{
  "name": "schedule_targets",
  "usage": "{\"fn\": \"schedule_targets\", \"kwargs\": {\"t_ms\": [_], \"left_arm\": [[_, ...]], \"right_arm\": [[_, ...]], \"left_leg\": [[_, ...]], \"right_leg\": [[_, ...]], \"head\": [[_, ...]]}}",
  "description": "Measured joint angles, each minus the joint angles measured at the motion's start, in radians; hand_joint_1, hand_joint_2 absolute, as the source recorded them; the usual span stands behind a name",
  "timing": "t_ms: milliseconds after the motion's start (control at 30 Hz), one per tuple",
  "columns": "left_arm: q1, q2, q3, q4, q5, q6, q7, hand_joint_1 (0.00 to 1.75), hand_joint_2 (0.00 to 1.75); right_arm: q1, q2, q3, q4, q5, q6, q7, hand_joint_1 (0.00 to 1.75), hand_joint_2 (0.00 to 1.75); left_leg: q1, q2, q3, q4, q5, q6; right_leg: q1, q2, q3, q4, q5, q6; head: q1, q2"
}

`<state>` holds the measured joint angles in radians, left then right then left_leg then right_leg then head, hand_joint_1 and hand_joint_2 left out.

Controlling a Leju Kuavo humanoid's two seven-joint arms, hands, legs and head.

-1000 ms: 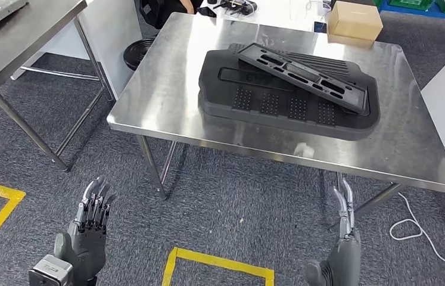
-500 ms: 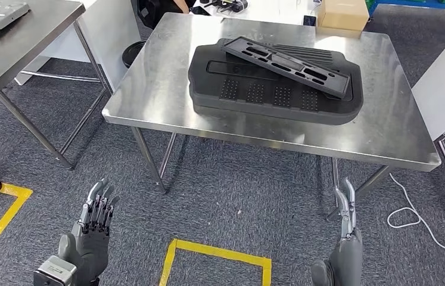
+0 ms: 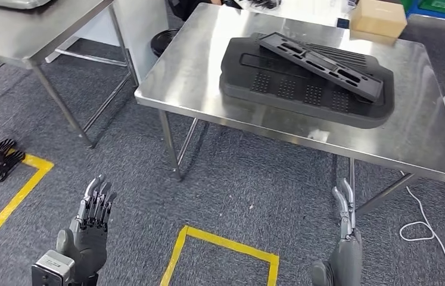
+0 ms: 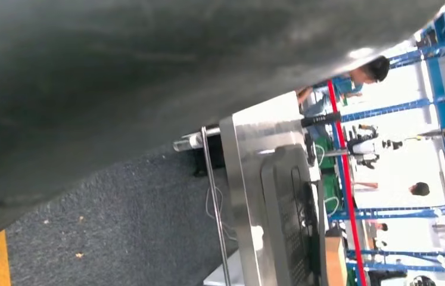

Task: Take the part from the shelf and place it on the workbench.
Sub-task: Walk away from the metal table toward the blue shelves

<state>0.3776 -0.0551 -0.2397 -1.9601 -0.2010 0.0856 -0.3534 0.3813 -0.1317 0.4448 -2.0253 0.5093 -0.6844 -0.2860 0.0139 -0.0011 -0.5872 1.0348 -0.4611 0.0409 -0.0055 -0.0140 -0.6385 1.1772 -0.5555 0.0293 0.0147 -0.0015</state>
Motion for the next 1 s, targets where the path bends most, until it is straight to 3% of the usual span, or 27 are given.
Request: {"fn": "schedule_targets", "kwargs": {"t_ms": [67,100,167,233,300,367,433,533,567,600,633,667,733,767,867,900,933,1000], "left_arm": [[0.000,0.001,-0.002,0.001,0.004,0.002,0.001,0.00,0.00],[0.000,0.002,-0.003,0.001,0.006,0.004,0.001,0.00,0.00],[-0.001,0.002,-0.006,0.001,0.008,0.008,0.001,0.00,0.00],[-0.001,0.002,-0.008,0.001,0.009,0.010,0.001,0.00,0.00],[-0.002,0.002,-0.008,0.001,0.010,0.010,0.002,0.00,0.00],[-0.002,0.003,-0.008,0.001,0.011,0.011,0.002,0.00,0.00],[-0.001,0.004,-0.008,0.001,0.012,0.013,0.002,0.00,0.00],[-0.005,0.007,-0.008,0.003,0.012,0.014,0.003,0.00,0.00],[-0.005,0.008,-0.008,0.005,0.012,0.014,0.003,0.00,0.00],[-0.005,0.009,-0.008,0.007,0.012,0.014,0.003,0.00,0.00],[-0.006,0.010,-0.009,0.009,0.012,0.014,0.004,0.00,0.00],[-0.006,0.011,-0.009,0.009,0.012,0.014,0.004,0.00,0.00],[-0.009,0.012,-0.010,0.010,0.013,0.015,0.004,0.00,0.00],[-0.011,0.012,-0.012,0.010,0.013,0.015,0.004,0.00,0.00],[-0.014,0.013,-0.016,0.010,0.013,0.017,0.005,0.00,0.00],[-0.014,0.013,-0.018,0.010,0.013,0.018,0.005,0.00,0.00],[-0.015,0.013,-0.019,0.010,0.013,0.019,0.005,0.00,0.00],[-0.017,0.013,-0.022,0.011,0.013,0.019,0.005,0.00,0.00]], "right_arm": [[0.000,-0.002,0.000,0.000,0.001,0.000,0.004,0.00,0.00],[0.000,-0.002,0.000,0.000,0.002,0.000,0.006,0.00,0.00],[-0.001,-0.004,0.000,0.000,0.003,0.000,0.010,0.00,0.00],[-0.002,-0.005,0.000,0.000,0.003,0.000,0.012,0.00,0.00],[-0.004,-0.005,0.000,0.000,0.003,0.000,0.012,0.00,0.00],[-0.005,-0.006,0.000,0.000,0.003,0.000,0.013,0.00,0.00],[-0.007,-0.006,0.000,0.000,0.002,0.001,0.014,0.00,0.00],[-0.009,-0.006,0.000,0.001,0.001,0.002,0.014,0.00,0.00],[-0.009,-0.006,0.000,0.003,0.000,0.002,0.014,0.00,0.00],[-0.009,-0.006,0.000,0.004,0.000,0.002,0.014,0.00,0.00],[-0.010,-0.006,0.000,0.006,-0.001,0.002,0.014,0.00,0.00],[-0.010,-0.006,0.000,0.007,-0.001,0.002,0.014,0.00,0.00],[-0.011,-0.006,0.000,0.008,-0.002,0.002,0.014,0.00,0.00],[-0.012,-0.006,0.000,0.008,-0.002,0.002,0.013,0.00,0.00],[-0.015,-0.006,0.001,0.008,-0.004,0.002,0.012,0.00,0.00],[-0.015,-0.006,0.001,0.008,-0.004,0.002,0.012,0.00,0.00],[-0.016,-0.006,0.001,0.008,-0.004,0.002,0.012,0.00,0.00],[-0.016,-0.007,0.001,0.009,-0.005,0.001,0.012,0.00,0.00]], "left_leg": [[0.000,-0.016,-0.023,0.000,0.017,0.000],[0.000,-0.024,-0.033,0.001,0.025,-0.002],[0.000,-0.043,-0.050,0.001,0.041,-0.007],[0.000,-0.060,-0.061,-0.001,0.057,-0.018],[0.001,-0.073,-0.066,-0.006,0.074,-0.032],[0.003,-0.085,-0.070,-0.013,0.087,-0.047],[0.000,-0.065,-0.085,0.016,0.050,-0.055],[-0.001,-0.013,-0.135,0.186,-0.082,-0.062],[0.000,-0.007,-0.144,0.240,-0.103,-0.065],[0.000,-0.004,-0.138,0.266,-0.103,-0.067],[0.001,0.000,-0.112,0.250,-0.086,-0.067],[0.001,0.007,-0.067,0.195,-0.062,-0.067],[-0.003,0.032,0.025,0.060,-0.042,-0.060],[-0.006,0.040,0.049,0.018,-0.041,-0.054],[-0.012,0.031,0.043,-0.004,-0.032,-0.032],[-0.010,0.025,0.036,-0.007,-0.025,-0.024],[-0.008,0.020,0.029,-0.009,-0.016,-0.014],[-0.004,0.007,0.007,-0.011,0.002,-0.003]], "right_leg": [[-0.001,0.006,-0.027,0.099,-0.044,0.002],[-0.002,0.007,-0.016,0.099,-0.043,0.008],[-0.005,0.018,0.062,-0.015,-0.006,0.022],[-0.005,0.045,0.147,-0.150,0.024,0.022],[0.001,0.061,0.167,-0.194,0.034,0.014],[0.001,0.050,0.158,-0.198,0.046,0.002],[-0.005,0.030,0.149,-0.204,0.061,-0.016],[-0.002,-0.002,0.132,-0.203,0.078,-0.032],[0.001,-0.014,0.126,-0.201,0.083,-0.033],[0.002,-0.025,0.119,-0.198,0.087,-0.033],[0.003,-0.036,0.112,-0.193,0.089,-0.032],[0.004,-0.045,0.106,-0.187,0.091,-0.032],[0.007,-0.061,0.095,-0.176,0.092,-0.028],[0.010,-0.068,0.093,-0.173,0.094,-0.025],[0.013,-0.080,0.087,-0.169,0.103,-0.009],[0.011,-0.071,0.079,-0.162,0.097,-0.003],[0.009,-0.054,0.068,-0.143,0.080,-0.001],[0.005,-0.011,0.025,-0.043,0.015,-0.004]], "head": [[0.000,0.000],[0.000,0.000],[0.000,0.000],[-0.001,0.000],[-0.001,0.000],[-0.001,0.000],[-0.004,0.000],[-0.011,0.000],[-0.011,0.000],[-0.011,0.000],[-0.011,0.000],[-0.011,0.000],[-0.011,0.000],[-0.010,0.000],[-0.009,0.000],[-0.009,0.000],[-0.007,0.000],[-0.005,0.000]]}}
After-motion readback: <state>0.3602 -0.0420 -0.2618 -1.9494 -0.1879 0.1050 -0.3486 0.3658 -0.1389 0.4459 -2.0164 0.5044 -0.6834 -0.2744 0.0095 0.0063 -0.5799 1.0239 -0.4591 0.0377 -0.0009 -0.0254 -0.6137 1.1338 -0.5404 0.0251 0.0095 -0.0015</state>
